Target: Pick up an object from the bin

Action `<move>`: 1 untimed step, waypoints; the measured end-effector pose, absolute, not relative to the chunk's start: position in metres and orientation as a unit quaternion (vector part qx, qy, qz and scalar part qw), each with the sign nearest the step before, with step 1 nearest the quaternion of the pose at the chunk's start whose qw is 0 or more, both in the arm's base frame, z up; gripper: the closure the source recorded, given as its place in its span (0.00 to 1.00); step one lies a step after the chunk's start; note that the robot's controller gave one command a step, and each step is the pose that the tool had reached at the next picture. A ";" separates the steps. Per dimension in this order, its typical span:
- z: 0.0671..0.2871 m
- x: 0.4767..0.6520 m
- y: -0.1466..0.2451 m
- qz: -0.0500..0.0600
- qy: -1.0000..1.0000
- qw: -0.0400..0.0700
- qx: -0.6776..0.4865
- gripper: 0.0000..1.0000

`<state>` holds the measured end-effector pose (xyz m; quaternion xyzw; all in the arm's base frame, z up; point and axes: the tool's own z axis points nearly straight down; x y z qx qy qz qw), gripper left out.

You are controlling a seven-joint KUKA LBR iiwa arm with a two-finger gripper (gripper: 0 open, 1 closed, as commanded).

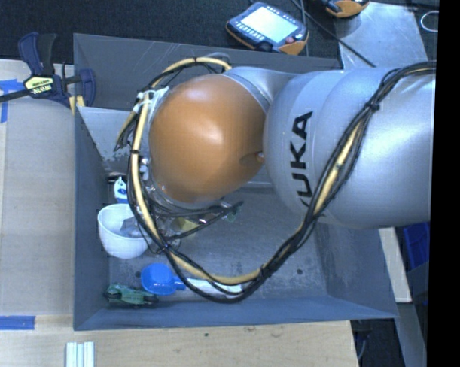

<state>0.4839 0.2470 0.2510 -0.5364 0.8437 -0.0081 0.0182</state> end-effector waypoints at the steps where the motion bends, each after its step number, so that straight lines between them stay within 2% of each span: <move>1: 0.118 0.502 0.190 -0.009 0.779 0.015 -0.626 1.00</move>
Offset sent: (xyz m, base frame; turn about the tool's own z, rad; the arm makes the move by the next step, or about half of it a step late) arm 0.0190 -0.0552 -0.1289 -0.2244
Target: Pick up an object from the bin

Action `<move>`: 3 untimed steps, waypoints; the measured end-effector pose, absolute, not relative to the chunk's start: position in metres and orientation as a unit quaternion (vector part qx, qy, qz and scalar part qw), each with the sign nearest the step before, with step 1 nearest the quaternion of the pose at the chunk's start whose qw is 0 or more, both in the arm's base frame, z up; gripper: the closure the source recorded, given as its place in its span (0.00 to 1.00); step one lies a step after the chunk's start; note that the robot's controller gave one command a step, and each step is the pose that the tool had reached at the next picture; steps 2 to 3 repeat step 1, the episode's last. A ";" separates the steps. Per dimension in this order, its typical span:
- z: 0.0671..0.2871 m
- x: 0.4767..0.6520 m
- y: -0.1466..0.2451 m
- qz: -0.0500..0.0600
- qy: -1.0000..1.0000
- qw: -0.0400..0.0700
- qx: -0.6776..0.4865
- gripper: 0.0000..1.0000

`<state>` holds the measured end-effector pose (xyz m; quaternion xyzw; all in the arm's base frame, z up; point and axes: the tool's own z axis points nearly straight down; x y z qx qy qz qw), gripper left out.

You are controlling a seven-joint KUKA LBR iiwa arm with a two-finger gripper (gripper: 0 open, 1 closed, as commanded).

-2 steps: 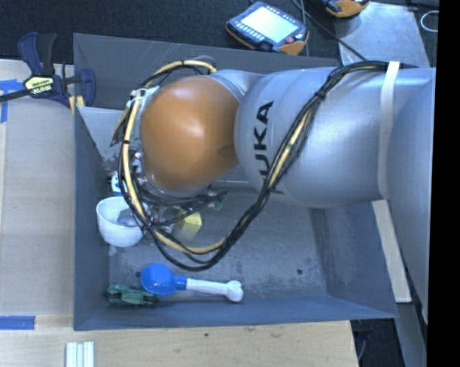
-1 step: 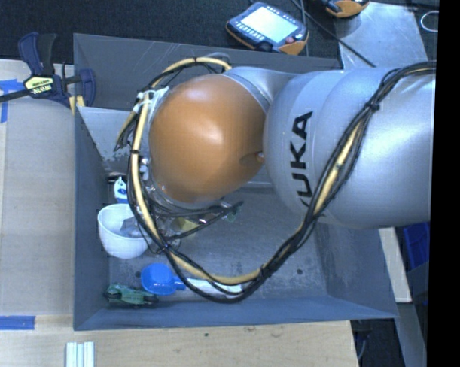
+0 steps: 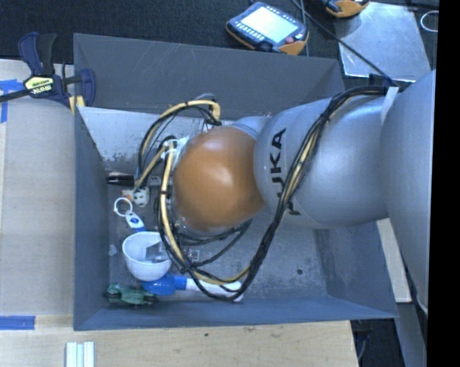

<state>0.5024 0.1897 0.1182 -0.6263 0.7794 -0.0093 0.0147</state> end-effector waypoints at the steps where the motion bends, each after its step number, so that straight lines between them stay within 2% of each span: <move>1: 0.218 0.486 0.220 -0.008 0.824 0.021 -0.566 1.00; 3: 0.218 0.486 0.220 -0.008 0.824 0.021 -0.566 1.00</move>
Offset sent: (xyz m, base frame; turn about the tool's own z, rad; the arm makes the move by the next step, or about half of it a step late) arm -0.0178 0.0286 0.0957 0.1507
